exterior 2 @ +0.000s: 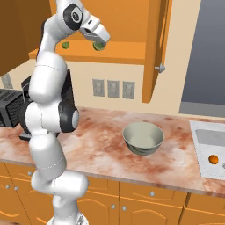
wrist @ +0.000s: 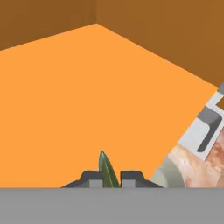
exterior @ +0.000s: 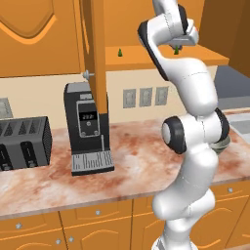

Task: Pick the lemon wedges from the cabinet and place them in one bowl. Pick the tangerine from the sink and place it in the other bowl.

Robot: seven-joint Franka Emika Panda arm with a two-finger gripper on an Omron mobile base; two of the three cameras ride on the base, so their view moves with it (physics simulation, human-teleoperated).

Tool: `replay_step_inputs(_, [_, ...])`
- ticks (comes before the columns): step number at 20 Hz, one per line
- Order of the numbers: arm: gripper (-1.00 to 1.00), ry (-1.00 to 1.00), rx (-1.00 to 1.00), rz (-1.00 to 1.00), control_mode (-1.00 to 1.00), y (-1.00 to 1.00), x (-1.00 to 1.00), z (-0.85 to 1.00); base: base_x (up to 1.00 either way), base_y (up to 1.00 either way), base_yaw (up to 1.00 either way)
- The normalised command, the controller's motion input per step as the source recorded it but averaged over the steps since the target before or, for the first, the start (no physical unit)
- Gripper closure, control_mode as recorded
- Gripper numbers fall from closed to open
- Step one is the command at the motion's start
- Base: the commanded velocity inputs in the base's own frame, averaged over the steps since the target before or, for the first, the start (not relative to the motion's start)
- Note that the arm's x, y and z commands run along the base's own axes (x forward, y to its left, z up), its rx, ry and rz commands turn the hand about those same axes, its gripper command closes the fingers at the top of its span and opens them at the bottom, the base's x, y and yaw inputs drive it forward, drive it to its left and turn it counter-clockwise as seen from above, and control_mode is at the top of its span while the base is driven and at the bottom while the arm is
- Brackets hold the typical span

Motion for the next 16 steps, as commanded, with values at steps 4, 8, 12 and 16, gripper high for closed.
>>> replay_step_inputs(4, [1.0,-0.07,0.0,0.0,-1.0,-0.08,-0.83,0.07,0.0,0.0,0.0])
replay_step_inputs(8, [1.0,-0.03,0.01,-0.02,-1.0,-0.31,-0.98,-0.03,0.0,0.0,0.0])
replay_step_inputs(12, [1.0,-0.01,0.02,-0.06,-1.0,-0.4,-0.91,-0.06,0.0,0.0,0.0])
replay_step_inputs(16, [1.0,0.02,0.01,-0.12,-1.0,-0.32,-0.9,-0.3,0.0,0.0,0.0])
